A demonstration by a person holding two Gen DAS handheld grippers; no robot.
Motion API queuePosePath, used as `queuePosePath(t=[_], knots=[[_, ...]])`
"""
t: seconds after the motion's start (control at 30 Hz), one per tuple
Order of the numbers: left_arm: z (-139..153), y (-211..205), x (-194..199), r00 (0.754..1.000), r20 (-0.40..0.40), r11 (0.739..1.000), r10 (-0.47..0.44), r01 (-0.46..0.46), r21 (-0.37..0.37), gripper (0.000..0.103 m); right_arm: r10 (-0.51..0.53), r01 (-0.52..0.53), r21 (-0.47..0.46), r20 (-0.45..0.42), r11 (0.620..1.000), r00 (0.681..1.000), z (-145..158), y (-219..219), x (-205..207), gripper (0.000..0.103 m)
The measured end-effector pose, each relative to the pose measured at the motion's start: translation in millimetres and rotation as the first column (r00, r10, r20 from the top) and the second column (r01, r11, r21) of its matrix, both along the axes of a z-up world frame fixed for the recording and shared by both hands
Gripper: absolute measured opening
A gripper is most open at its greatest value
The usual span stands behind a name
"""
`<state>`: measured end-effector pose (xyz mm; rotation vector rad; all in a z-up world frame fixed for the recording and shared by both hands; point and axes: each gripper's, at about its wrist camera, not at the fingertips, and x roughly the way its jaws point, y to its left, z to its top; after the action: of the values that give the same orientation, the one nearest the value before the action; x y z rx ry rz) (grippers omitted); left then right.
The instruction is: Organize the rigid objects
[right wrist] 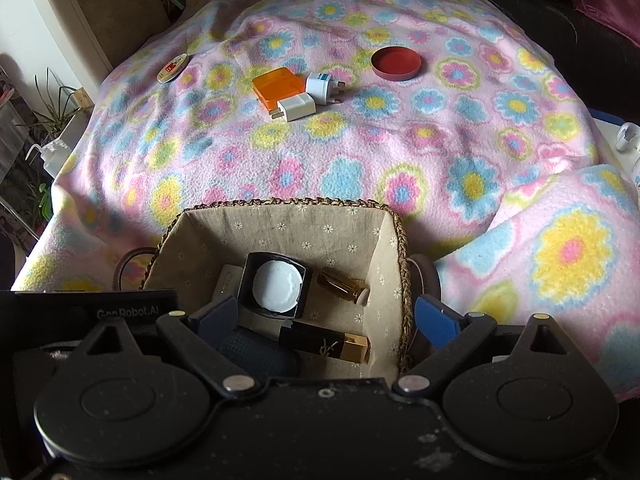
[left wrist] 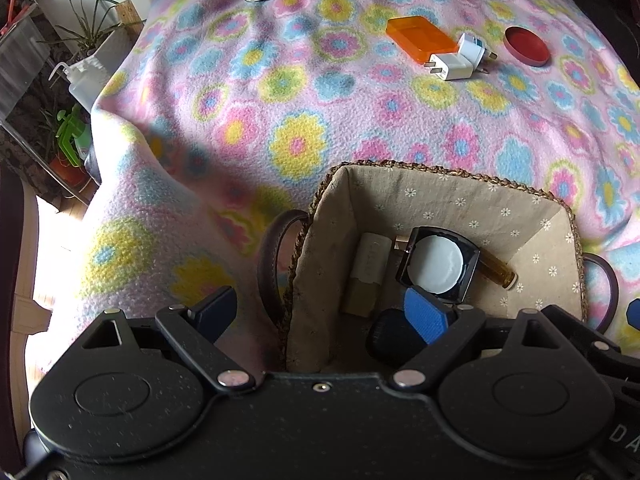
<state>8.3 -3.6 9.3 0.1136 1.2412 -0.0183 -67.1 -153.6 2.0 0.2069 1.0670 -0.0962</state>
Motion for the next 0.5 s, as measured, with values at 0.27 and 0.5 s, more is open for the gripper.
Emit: queuePosePath(t=[0.27, 0.5], knots=[[-1.2, -0.4, -3.4, 1.000, 0.024, 1.000, -0.008, 0.007, 0.011, 0.088, 0.000, 0.000, -0.011, 0.011, 1.000, 1.000, 0.3, 1.8, -0.2, 0.096], [-0.6, 2.9, -3.4, 1.000, 0.029, 1.000, 0.003, -0.003, -0.005, 0.088, 0.007, -0.006, -0.027, 0.030, 1.000, 1.000, 2.1, 4.5, -0.9, 0.096]])
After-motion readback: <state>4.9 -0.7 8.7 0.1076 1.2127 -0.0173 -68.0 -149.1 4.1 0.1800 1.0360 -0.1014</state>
